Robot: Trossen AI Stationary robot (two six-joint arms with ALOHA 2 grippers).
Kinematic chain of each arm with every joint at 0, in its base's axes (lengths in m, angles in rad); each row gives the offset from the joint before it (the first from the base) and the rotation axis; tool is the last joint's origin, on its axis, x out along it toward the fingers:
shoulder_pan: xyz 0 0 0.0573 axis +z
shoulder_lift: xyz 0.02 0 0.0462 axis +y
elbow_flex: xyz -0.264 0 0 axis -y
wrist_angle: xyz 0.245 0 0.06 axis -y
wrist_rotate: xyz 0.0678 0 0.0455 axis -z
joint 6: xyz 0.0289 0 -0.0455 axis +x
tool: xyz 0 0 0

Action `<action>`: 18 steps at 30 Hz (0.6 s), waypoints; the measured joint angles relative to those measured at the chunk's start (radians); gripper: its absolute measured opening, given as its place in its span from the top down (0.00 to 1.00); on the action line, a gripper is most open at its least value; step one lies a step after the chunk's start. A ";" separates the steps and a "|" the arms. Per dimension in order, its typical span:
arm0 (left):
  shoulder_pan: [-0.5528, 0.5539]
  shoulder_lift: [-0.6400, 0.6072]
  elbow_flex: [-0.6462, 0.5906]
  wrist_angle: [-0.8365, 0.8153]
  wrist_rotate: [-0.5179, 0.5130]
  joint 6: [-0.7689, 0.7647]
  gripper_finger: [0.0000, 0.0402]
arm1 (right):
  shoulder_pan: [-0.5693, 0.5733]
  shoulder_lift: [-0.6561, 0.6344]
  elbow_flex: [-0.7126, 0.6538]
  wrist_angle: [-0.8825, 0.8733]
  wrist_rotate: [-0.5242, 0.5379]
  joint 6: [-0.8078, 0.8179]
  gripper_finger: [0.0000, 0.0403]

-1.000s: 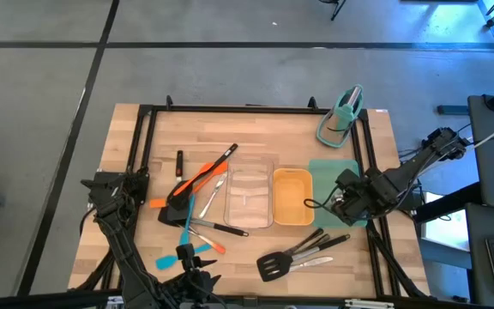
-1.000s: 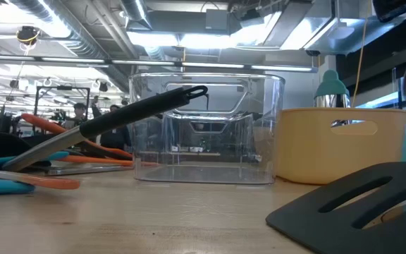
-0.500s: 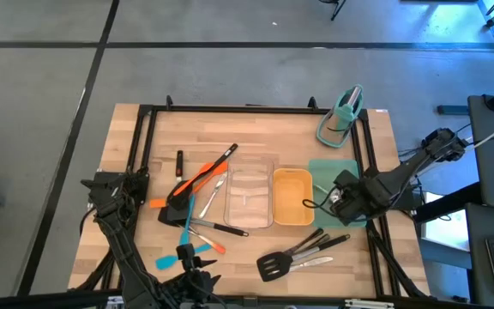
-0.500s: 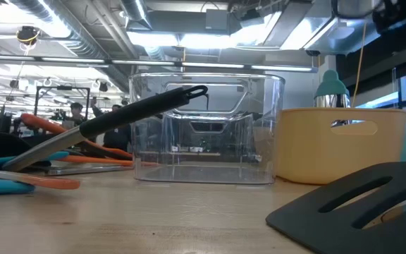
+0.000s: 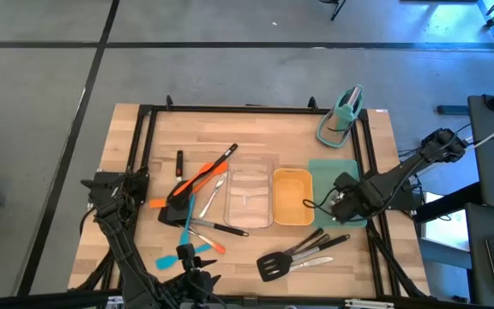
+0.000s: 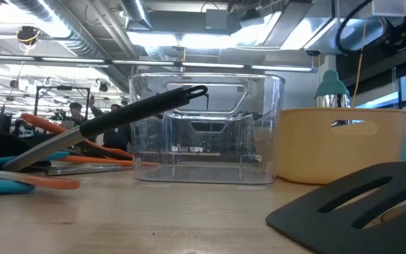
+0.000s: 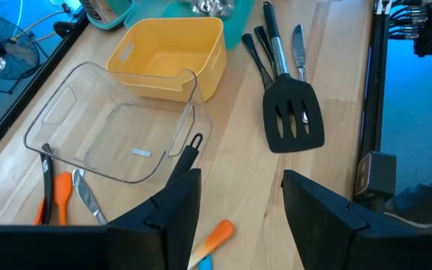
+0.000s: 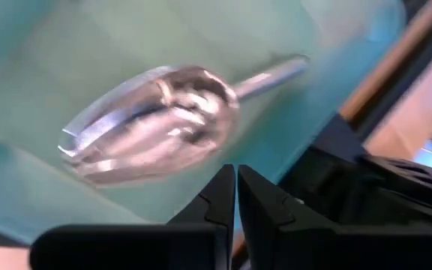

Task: Pick & Place Kitchen Items
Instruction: Put the orange spatula into the transparent bin

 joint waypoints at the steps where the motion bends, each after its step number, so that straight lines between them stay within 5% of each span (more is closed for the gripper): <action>1: 0.000 0.000 0.000 0.000 0.000 0.000 0.55 | 0.000 0.000 0.000 0.017 0.000 -0.006 0.95; 18: 0.000 0.000 0.000 0.000 0.000 -0.005 0.55 | 0.000 -0.001 0.001 0.080 -0.018 0.015 0.95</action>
